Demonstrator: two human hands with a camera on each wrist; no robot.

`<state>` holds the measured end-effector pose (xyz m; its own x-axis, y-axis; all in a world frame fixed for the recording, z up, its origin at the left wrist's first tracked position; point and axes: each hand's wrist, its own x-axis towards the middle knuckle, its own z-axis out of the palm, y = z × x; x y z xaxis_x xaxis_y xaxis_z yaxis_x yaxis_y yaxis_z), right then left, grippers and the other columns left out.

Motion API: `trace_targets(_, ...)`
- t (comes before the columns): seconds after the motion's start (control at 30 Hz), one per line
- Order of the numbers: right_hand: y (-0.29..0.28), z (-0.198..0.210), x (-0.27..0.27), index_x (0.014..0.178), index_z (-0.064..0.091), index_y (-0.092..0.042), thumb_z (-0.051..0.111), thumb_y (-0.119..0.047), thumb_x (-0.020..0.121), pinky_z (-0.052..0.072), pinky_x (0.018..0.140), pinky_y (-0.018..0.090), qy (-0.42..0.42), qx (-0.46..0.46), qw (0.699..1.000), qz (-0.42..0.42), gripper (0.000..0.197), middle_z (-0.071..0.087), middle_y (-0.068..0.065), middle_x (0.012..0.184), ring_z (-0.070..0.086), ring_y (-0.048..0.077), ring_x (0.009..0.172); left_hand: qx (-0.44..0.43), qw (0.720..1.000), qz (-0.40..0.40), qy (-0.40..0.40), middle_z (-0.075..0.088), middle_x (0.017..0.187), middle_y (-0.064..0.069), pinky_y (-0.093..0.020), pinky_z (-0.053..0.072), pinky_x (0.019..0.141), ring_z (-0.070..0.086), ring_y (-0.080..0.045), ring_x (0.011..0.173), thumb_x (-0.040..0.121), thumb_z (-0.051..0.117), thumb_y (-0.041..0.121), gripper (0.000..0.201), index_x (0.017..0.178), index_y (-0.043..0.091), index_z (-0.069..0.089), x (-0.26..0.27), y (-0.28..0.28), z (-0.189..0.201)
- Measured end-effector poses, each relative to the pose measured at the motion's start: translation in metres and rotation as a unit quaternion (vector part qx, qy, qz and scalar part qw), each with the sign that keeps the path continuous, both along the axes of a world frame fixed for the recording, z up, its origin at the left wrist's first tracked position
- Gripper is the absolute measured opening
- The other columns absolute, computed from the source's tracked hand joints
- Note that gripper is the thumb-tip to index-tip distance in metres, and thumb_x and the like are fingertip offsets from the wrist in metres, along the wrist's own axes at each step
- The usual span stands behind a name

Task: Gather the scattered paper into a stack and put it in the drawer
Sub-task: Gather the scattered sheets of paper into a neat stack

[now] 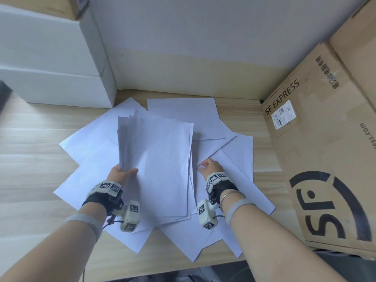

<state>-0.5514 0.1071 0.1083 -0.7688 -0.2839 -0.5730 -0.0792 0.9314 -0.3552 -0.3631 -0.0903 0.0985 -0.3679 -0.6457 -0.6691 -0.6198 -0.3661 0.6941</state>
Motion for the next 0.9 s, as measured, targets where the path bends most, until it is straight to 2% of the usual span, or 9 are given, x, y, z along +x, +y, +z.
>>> trace_targets(0.1,0.004,-0.002,0.005,0.117,0.054,-0.018,0.070,-0.027,0.078,0.044,0.095,0.031,-0.013,0.020,0.998,0.063,0.043,0.051,0.008,0.125,0.052,0.028,0.116,-0.005,1.000,0.003,0.006,0.054,0.069,-0.006,-0.036,0.041,0.079,0.053,-0.029,0.086,0.084,0.063,0.005,0.037,0.117,-0.010,0.055,0.005,-0.004,0.002)
trace_targets(0.3,0.004,-0.009,0.021,0.121,0.044,-0.018,0.070,-0.014,0.073,0.048,0.085,0.032,0.020,0.046,0.990,0.129,0.055,0.052,0.010,0.120,0.056,0.030,0.105,0.000,1.000,0.011,0.007,0.058,0.082,-0.014,-0.036,0.042,0.081,0.054,-0.029,0.087,0.085,0.062,0.005,0.037,0.118,-0.009,0.055,0.011,-0.002,0.003)
trace_targets(0.4,0.006,-0.010,0.022,0.124,0.046,-0.017,0.071,-0.020,0.075,0.048,0.079,0.029,-0.009,0.037,0.992,0.116,0.055,0.061,0.009,0.110,0.060,0.026,0.092,-0.002,1.000,0.012,0.002,0.057,0.077,-0.009,-0.036,0.041,0.080,0.053,-0.028,0.088,0.085,0.062,0.006,0.036,0.118,-0.007,0.056,0.015,-0.003,0.003)
trace_targets(0.47,0.010,-0.009,0.016,0.130,0.050,-0.017,0.070,-0.030,0.079,0.046,0.091,0.029,-0.025,0.033,0.993,0.111,0.057,0.061,0.009,0.123,0.060,0.026,0.111,-0.003,1.000,0.013,0.001,0.055,0.071,-0.006,-0.035,0.041,0.079,0.053,-0.029,0.087,0.086,0.061,0.006,0.035,0.118,-0.006,0.056,0.018,-0.004,0.004)
trace_targets(0.53,0.015,-0.003,0.008,0.137,0.045,-0.012,0.067,-0.036,0.083,0.040,0.103,0.030,-0.035,0.045,0.994,0.092,0.064,0.051,0.009,0.140,0.049,0.025,0.128,-0.001,1.000,0.013,-0.002,0.055,0.070,-0.006,-0.036,0.041,0.079,0.053,-0.029,0.087,0.086,0.062,0.007,0.035,0.118,-0.006,0.055,0.019,-0.006,0.006)
trace_targets(0.63,0.030,0.006,-0.008,0.143,0.036,-0.007,0.063,-0.036,0.086,0.032,0.111,0.032,-0.029,0.075,0.996,0.048,0.069,0.039,0.010,0.149,0.037,0.025,0.138,0.006,1.000,0.005,-0.005,0.060,0.085,-0.016,-0.038,0.043,0.081,0.054,-0.030,0.088,0.085,0.063,0.008,0.037,0.118,-0.007,0.055,0.019,-0.009,0.006)
trace_targets(0.7,0.043,0.010,-0.020,0.143,0.034,-0.007,0.060,-0.036,0.089,0.030,0.112,0.033,-0.020,0.100,0.995,0.023,0.067,0.036,0.010,0.151,0.035,0.026,0.139,0.011,1.000,-0.002,-0.003,0.058,0.095,-0.019,-0.040,0.045,0.085,0.055,-0.031,0.089,0.084,0.064,0.008,0.039,0.118,-0.007,0.055,0.017,-0.010,0.008)
trace_targets(0.77,0.055,0.013,-0.029,0.142,0.035,-0.007,0.058,-0.038,0.089,0.034,0.111,0.036,-0.015,0.130,0.991,-0.008,0.066,0.036,0.010,0.150,0.037,0.028,0.137,0.016,1.000,-0.008,0.001,0.058,0.095,-0.019,-0.041,0.045,0.086,0.055,-0.031,0.089,0.084,0.064,0.008,0.037,0.117,-0.006,0.056,0.012,-0.009,0.007)
trace_targets(0.9,0.075,0.011,-0.039,0.136,0.044,-0.005,0.058,-0.039,0.087,0.038,0.106,0.034,0.003,0.165,0.985,-0.050,0.061,0.031,0.012,0.147,0.042,0.027,0.131,0.030,0.999,-0.016,0.009,0.058,0.076,-0.012,-0.039,0.043,0.082,0.054,-0.031,0.087,0.085,0.063,0.008,0.023,0.107,0.002,0.056,0.001,-0.003,0.006)
